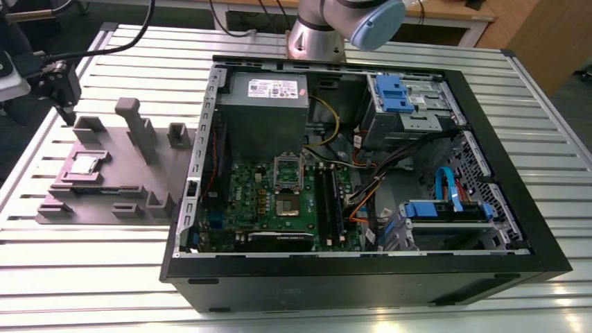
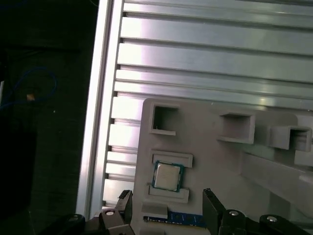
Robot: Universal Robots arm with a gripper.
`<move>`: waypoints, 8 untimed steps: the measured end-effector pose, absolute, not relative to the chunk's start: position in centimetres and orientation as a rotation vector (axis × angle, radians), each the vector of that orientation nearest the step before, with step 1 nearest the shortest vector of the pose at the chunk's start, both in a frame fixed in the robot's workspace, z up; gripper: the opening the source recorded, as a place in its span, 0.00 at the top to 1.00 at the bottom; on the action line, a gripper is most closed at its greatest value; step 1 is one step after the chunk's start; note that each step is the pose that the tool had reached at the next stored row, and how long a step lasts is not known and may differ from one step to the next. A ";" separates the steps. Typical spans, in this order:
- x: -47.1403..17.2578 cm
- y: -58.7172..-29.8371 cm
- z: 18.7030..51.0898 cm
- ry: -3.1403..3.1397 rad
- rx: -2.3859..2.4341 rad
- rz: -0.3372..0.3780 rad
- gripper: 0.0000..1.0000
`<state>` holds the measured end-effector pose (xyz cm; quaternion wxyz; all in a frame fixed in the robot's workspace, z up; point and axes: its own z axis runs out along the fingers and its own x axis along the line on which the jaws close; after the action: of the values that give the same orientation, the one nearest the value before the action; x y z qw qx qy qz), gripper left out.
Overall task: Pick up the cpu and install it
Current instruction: 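Pick up the cpu and move it towards the insertion slot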
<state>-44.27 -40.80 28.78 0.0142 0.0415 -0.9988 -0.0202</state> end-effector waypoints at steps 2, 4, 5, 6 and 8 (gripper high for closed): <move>-44.3 -41.1 28.4 -3.110 0.129 -0.063 0.32; -44.3 -41.1 28.3 -3.110 0.129 -0.063 0.32; -44.3 -41.1 28.3 -3.110 0.129 -0.063 0.32; -44.3 -41.1 28.2 -3.110 0.129 -0.063 0.32; -44.3 -41.1 28.1 -3.110 0.129 -0.063 0.32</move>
<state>-44.27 -41.11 28.12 0.0142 0.0415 -0.9988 -0.0203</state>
